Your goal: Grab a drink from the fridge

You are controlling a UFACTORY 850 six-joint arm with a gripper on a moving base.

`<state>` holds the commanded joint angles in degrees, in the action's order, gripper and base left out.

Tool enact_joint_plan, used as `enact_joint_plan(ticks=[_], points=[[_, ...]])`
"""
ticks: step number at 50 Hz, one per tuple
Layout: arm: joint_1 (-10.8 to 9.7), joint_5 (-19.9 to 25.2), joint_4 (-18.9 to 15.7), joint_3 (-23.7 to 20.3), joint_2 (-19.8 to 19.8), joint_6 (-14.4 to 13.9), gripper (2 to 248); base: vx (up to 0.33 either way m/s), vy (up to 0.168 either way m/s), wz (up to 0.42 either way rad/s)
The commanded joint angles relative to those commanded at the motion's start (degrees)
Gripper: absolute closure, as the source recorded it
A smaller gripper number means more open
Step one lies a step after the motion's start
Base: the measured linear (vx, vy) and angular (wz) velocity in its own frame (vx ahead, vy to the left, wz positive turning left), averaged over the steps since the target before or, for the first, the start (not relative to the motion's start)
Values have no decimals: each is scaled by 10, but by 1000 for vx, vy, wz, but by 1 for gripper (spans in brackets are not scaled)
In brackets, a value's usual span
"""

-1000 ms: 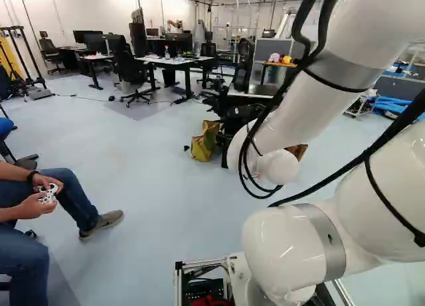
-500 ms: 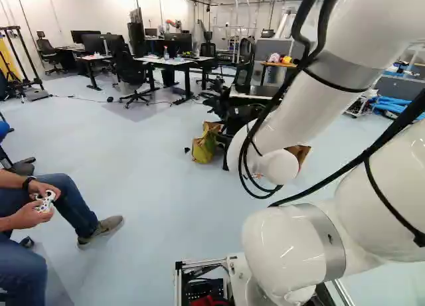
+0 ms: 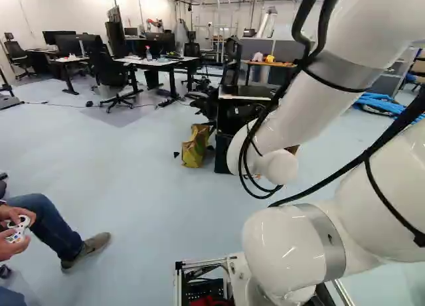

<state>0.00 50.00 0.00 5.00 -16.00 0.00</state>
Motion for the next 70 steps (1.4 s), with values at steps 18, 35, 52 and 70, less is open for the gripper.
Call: enact_joint_plan(ticks=[18, 35, 52, 70], points=[[0, 0, 0, 0, 0, 0, 3, 90, -1, -218], [0, 0, 0, 0, 0, 0, 3, 89, 1, -220], [0, 0, 0, 0, 0, 0, 3, 101, 30, -111], [0, 0, 0, 0, 0, 0, 3, 86, 49, -12]])
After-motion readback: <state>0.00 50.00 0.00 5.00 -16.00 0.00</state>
